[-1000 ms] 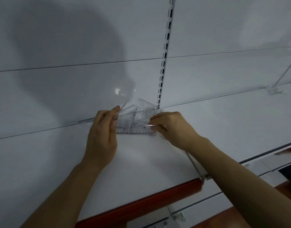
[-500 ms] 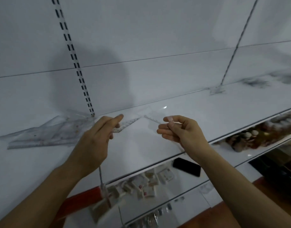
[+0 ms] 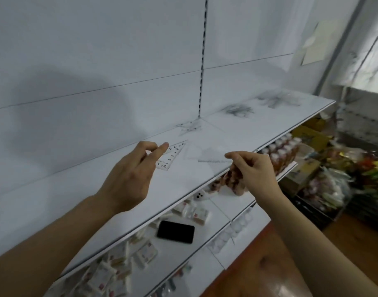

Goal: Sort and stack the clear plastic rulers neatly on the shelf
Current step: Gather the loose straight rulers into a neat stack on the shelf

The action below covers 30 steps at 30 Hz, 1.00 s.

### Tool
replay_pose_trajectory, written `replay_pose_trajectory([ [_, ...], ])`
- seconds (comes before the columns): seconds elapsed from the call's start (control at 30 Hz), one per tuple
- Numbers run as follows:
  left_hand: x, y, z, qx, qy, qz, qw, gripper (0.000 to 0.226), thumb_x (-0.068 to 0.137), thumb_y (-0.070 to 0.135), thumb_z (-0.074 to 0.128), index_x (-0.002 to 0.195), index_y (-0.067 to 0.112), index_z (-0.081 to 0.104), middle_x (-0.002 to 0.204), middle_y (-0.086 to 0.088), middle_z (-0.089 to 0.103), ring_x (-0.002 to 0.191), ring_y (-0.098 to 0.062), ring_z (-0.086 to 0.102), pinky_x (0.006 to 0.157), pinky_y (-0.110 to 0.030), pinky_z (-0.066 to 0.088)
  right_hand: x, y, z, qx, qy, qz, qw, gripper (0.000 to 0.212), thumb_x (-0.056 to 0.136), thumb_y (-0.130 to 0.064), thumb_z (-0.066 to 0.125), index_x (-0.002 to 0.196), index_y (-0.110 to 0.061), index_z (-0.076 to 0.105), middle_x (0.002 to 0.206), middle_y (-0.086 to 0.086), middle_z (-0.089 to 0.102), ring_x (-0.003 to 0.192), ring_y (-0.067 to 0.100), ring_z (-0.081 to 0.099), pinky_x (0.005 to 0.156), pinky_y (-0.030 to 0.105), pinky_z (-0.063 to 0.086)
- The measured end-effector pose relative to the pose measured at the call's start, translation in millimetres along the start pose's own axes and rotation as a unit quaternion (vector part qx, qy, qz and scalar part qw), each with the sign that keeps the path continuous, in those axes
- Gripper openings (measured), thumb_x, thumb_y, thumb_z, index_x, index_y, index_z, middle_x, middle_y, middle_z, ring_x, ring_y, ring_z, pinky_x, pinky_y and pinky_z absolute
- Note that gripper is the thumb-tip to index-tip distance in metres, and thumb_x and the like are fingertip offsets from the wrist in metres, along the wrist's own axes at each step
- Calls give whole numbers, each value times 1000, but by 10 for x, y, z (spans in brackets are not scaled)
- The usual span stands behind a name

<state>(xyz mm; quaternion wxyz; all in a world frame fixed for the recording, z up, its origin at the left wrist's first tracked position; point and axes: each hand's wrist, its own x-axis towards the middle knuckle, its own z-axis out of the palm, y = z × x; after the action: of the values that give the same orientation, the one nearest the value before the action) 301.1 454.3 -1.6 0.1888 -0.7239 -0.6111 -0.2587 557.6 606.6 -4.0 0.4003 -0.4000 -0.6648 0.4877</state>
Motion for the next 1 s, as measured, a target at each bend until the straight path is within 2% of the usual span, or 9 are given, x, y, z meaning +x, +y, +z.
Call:
replay_pose_trajectory([
  [0.13,321,-101,295,-8,-14,14,1000,51,97,15,37,146,0,45,122,-11,48,73,-21,52,58,-31,45,470,201,-124,8,-28,15,999,22,104,-3,52,109,-7,73,80,13,73,67,18,68,66,33,58],
  [0.23,521,-272,540,-10,-10,2,1000,54,97,19,35,146,-1,45,121,-12,49,71,-20,50,56,-33,46,895,309,-171,-4,-43,11,999,17,102,-6,56,108,-9,71,79,11,75,70,24,72,65,29,58],
  [0.4,865,-609,884,-13,-19,-48,999,54,98,21,34,147,0,44,122,-12,47,73,-21,52,59,-39,51,1738,373,-24,-8,-48,55,997,13,98,-11,63,94,-6,74,75,11,75,64,21,69,68,34,59],
  [0.53,1131,-882,1113,-1,-25,-77,997,55,99,23,34,148,1,42,124,-10,46,75,-19,51,61,-36,49,2392,445,303,-15,-103,74,992,18,100,-4,56,91,-3,72,73,11,72,59,19,68,60,28,57],
  [0.63,1231,-948,1299,-28,-34,-98,994,51,103,24,32,148,5,43,123,-4,46,82,-17,54,71,-30,48,2692,512,568,-25,-133,74,988,14,97,-7,61,89,-5,71,72,11,72,57,20,66,59,30,53],
  [0.73,1255,-999,1481,-78,-35,-134,987,37,103,22,34,134,16,52,109,10,52,89,-7,53,83,-25,48,2831,606,698,-155,-98,21,983,2,88,-21,70,89,-20,69,61,-1,71,55,11,65,56,21,47],
  [0.8,1272,-1038,1556,-80,-39,-183,979,27,100,22,37,121,24,54,97,13,58,84,-5,53,79,-33,51,2825,666,738,-208,-75,-28,975,10,85,-28,72,91,-26,64,59,-3,66,60,10,62,54,23,42],
  [0.87,1344,-1032,1605,-82,-33,-226,970,26,99,27,36,116,24,56,89,11,62,80,-8,55,74,-33,49,2802,706,746,-199,-63,-57,976,8,87,-26,68,87,-25,60,53,-4,58,52,7,53,49,21,38],
  [1.0,1586,-928,1745,-79,-28,-281,956,38,99,30,37,130,19,56,92,0,67,85,-19,62,77,-35,48,2813,731,653,-141,-27,-58,988,8,91,-17,59,83,-20,59,47,-3,54,43,7,47,42,13,36],
])
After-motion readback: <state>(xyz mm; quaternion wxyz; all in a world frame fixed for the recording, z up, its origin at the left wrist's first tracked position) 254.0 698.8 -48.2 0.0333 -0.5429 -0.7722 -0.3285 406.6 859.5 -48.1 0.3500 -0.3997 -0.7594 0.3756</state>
